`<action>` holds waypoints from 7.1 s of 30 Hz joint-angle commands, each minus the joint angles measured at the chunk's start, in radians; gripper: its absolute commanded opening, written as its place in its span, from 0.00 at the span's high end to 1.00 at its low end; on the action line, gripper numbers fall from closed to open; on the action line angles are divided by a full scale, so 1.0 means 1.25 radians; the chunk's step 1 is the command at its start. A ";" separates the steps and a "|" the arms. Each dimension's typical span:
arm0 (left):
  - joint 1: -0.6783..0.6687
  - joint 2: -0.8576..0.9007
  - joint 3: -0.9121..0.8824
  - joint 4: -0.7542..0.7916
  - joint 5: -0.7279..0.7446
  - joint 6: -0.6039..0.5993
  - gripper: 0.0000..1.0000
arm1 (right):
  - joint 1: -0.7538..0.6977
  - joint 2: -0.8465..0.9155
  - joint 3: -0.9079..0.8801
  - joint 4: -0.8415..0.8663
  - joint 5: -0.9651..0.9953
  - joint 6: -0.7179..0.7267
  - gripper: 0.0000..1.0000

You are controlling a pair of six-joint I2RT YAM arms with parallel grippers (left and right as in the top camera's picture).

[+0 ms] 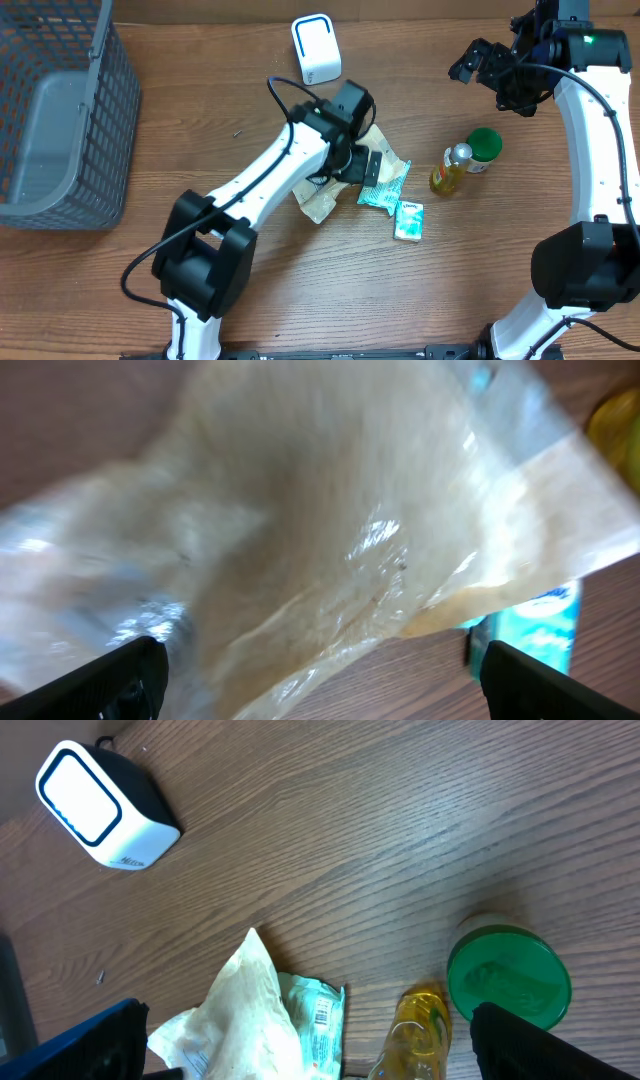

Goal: Scan the item barcode

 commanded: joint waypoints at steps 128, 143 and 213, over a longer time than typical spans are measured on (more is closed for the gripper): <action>0.169 -0.195 0.110 -0.074 -0.166 0.005 0.00 | 0.171 -1.509 -1.533 0.935 0.067 -0.201 0.00; 0.169 -0.195 0.110 -0.056 -0.167 0.022 0.00 | 0.171 -1.509 -1.533 0.935 0.067 -0.201 0.00; 0.370 -0.015 -0.042 0.118 -0.128 0.421 0.96 | 0.171 -1.509 -1.533 0.935 0.067 -0.201 0.00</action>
